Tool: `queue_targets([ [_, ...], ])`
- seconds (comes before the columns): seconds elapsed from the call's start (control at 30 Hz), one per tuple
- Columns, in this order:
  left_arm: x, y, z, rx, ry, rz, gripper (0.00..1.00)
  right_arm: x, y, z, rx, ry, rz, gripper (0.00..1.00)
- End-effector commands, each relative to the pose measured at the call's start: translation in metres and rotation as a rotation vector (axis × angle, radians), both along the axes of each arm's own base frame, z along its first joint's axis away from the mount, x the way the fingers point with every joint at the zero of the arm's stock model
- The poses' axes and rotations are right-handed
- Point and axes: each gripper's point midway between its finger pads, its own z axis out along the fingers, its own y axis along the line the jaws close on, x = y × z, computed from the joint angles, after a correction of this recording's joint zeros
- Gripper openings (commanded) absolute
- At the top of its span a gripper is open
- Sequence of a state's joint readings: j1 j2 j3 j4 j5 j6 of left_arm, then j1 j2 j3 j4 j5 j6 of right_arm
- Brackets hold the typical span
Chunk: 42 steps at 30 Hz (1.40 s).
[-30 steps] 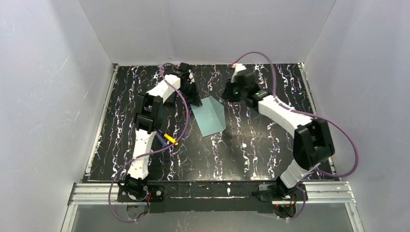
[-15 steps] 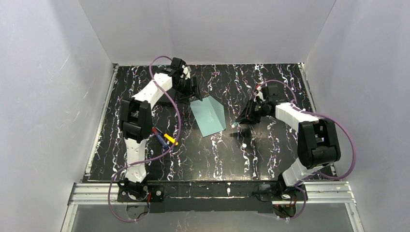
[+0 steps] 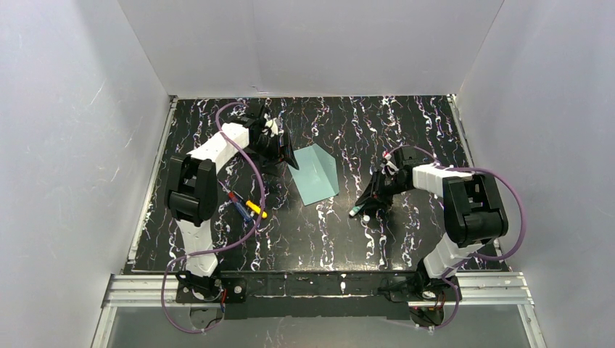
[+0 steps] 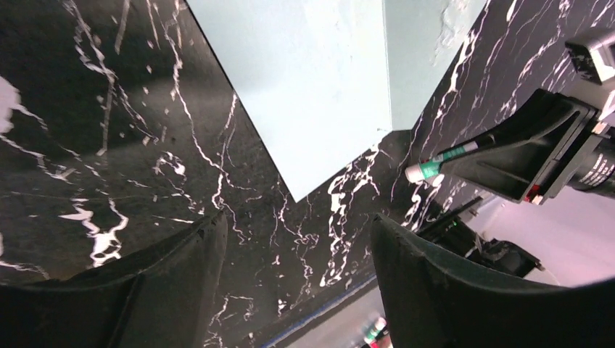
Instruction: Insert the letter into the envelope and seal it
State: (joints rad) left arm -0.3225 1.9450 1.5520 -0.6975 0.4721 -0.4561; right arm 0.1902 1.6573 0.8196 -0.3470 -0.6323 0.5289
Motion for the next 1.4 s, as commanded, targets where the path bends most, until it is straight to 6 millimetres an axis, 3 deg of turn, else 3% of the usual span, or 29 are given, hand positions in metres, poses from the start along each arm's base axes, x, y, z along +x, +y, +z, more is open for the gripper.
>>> queue_targets([
  [0.0, -0.019, -0.013, 0.009, -0.110, 0.052, -0.017, 0.69, -0.006, -0.003, -0.003, 0.009, 0.026, 0.008, 0.19],
  [0.17, -0.024, -0.013, 0.004, -0.118, 0.073, -0.024, 0.70, -0.008, -0.009, -0.006, -0.018, 0.046, -0.009, 0.38],
  [0.4, -0.023, -0.012, -0.001, -0.107, 0.077, -0.023, 0.70, -0.013, -0.025, -0.016, -0.126, 0.077, -0.033, 0.56],
  [0.53, -0.020, -0.010, -0.004, -0.085, 0.067, -0.020, 0.71, -0.010, -0.032, -0.012, -0.175, 0.053, -0.057, 0.58],
  [0.63, -0.017, -0.010, -0.006, -0.080, 0.068, -0.016, 0.71, -0.003, -0.035, -0.005, -0.198, 0.028, -0.068, 0.53],
  [0.8, -0.013, -0.010, -0.005, -0.076, 0.058, -0.016, 0.64, 0.035, -0.016, 0.037, -0.072, -0.162, -0.084, 0.48],
  [0.9, -0.012, -0.014, -0.007, -0.096, 0.077, -0.013, 0.51, 0.061, -0.006, 0.053, -0.010, -0.259, -0.105, 0.44],
  [1.17, 0.008, -0.031, -0.011, -0.178, 0.066, 0.030, 0.27, 0.145, 0.013, 0.056, 0.031, -0.421, -0.203, 0.21],
  [1.37, 0.021, -0.034, -0.037, -0.123, 0.066, 0.034, 0.11, 0.175, 0.050, 0.036, 0.052, -0.359, -0.169, 0.16],
])
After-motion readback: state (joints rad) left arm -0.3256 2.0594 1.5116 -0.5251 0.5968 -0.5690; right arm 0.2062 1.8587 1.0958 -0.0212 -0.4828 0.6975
